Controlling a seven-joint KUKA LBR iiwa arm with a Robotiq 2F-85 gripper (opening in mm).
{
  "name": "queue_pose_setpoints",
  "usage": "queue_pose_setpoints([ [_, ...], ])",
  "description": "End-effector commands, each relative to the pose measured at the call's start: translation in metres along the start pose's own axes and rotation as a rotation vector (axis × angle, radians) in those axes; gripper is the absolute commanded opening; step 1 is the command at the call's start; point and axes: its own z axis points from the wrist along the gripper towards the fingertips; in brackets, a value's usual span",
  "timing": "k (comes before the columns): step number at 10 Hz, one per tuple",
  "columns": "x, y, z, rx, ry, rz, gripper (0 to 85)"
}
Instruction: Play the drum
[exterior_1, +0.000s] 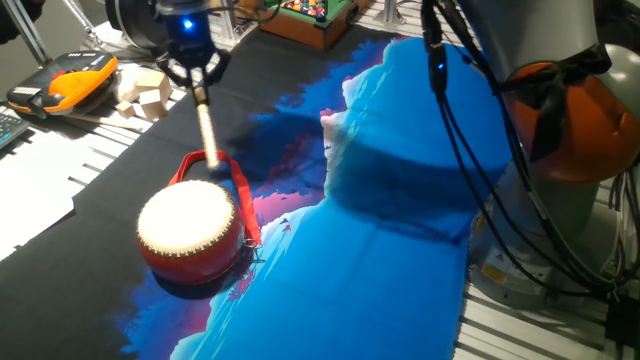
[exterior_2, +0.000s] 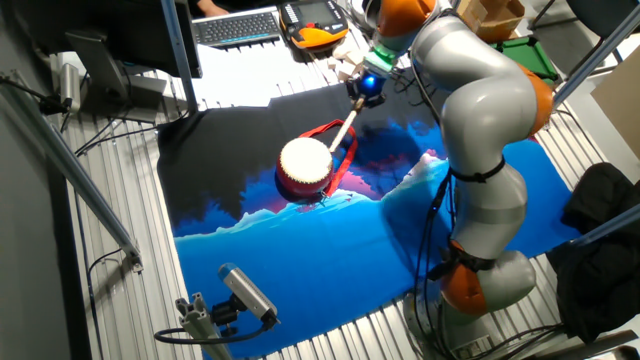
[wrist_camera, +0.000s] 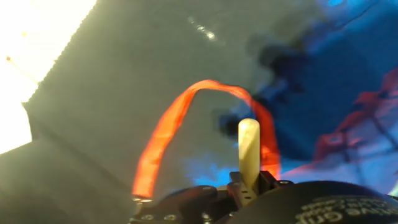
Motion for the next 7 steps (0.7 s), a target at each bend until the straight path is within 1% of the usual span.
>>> queue_pose_setpoints([
  [1,0.003,0.004,0.006,-0.008,0.000,0.011,0.0],
  [2,0.005,0.007,0.012,-0.016,-0.007,0.023,0.0],
  [3,0.007,0.008,0.015,-0.014,-0.009,0.023,0.0],
  [5,0.011,0.008,0.017,-0.047,0.030,0.030,0.0],
  [6,0.015,0.010,0.022,-0.047,0.026,0.034,0.0],
  [7,0.019,0.012,0.028,-0.039,0.007,0.042,0.0],
])
